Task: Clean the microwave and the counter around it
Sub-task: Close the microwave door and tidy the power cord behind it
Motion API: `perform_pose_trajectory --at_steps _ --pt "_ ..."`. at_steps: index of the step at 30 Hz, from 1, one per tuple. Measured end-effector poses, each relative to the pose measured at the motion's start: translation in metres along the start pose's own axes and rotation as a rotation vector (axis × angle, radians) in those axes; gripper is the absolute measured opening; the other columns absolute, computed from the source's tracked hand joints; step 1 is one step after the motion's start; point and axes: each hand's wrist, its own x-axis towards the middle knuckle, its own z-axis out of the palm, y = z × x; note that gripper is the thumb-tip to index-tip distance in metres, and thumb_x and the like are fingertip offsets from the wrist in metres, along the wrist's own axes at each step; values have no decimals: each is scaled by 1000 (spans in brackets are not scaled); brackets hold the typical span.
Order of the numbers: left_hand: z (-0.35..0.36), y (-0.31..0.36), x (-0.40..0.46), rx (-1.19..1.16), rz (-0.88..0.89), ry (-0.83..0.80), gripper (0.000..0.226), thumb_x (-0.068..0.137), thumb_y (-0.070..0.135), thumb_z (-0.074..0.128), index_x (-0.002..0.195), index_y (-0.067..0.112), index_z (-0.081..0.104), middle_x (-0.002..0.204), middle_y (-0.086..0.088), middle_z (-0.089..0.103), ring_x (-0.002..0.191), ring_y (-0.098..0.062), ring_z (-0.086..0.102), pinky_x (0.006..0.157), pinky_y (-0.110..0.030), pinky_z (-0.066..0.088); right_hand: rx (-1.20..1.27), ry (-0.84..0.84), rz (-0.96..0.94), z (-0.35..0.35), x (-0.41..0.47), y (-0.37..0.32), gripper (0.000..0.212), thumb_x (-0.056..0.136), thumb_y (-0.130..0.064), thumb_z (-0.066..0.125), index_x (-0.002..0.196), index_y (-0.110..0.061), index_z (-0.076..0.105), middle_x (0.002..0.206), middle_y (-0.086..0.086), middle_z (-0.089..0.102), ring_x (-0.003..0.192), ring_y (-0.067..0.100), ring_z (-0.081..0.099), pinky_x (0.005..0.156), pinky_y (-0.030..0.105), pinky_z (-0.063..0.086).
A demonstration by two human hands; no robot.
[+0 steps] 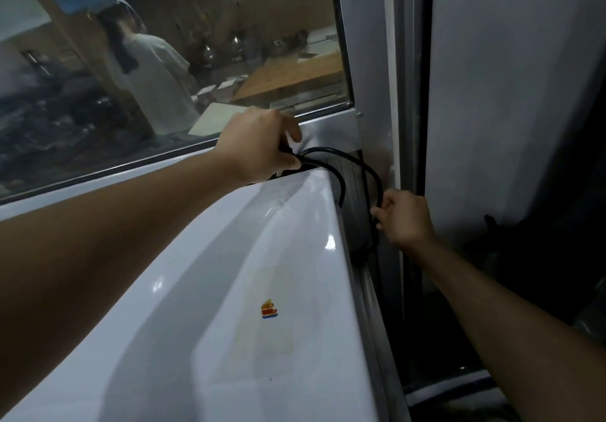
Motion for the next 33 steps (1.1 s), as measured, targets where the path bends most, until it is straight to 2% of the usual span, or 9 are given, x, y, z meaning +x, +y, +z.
perform_pose_trajectory --at_steps 9,13,17,20,22,26,30,31,33 --pt "-13 -7 2 -17 -16 46 14 77 19 72 90 16 74 87 -1 70 82 -18 59 78 -35 53 539 -1 216 16 15 -32 26 89 -8 61 65 -5 55 71 13 62 72 26 68 70 34 58" --pt "-4 -10 0 -35 -40 38 16 78 17 72 93 13 73 91 -6 70 87 -25 62 80 -40 53 525 -169 247 24 12 -15 30 93 1 48 64 -8 51 69 9 56 68 20 58 62 26 55" --pt "5 -9 -3 -48 -41 36 20 78 18 72 96 11 72 93 -8 70 87 -27 63 79 -39 53 403 -353 229 29 7 -1 35 89 8 43 59 -10 50 67 6 50 69 18 53 77 36 50" --pt "7 -8 -2 -47 -39 46 20 79 19 72 97 11 71 94 -8 70 88 -26 62 80 -39 53 385 -374 230 27 7 2 21 89 9 45 76 -4 55 80 12 55 82 23 56 84 38 49" --pt "7 -7 -2 -42 -39 50 20 79 19 71 98 10 71 95 -9 69 89 -28 62 80 -41 53 281 -361 193 23 8 4 17 88 9 48 100 4 59 100 21 61 98 31 59 94 40 46" --pt "8 -7 -1 -11 -53 106 20 79 15 70 98 10 70 94 -12 68 87 -30 60 79 -43 52 228 -393 180 19 11 2 25 89 10 45 110 18 55 117 34 57 107 40 57 82 33 43" --pt "7 -13 -3 0 -57 150 18 76 12 70 94 9 70 91 -13 66 85 -31 59 76 -43 51 291 -439 144 26 15 -5 38 91 9 37 124 4 54 123 16 58 116 26 53 106 32 39" --pt "9 -16 -5 5 -55 145 19 76 12 70 94 8 71 91 -13 67 85 -31 59 76 -43 51 276 -466 134 28 14 -4 37 90 10 36 118 0 58 114 12 61 108 23 56 100 25 43" --pt "13 -21 -9 -8 -65 124 20 78 14 71 97 9 70 92 -14 67 84 -31 59 76 -44 51 194 -547 131 31 9 -1 35 89 10 34 94 -10 62 90 4 60 79 14 54 69 11 44"
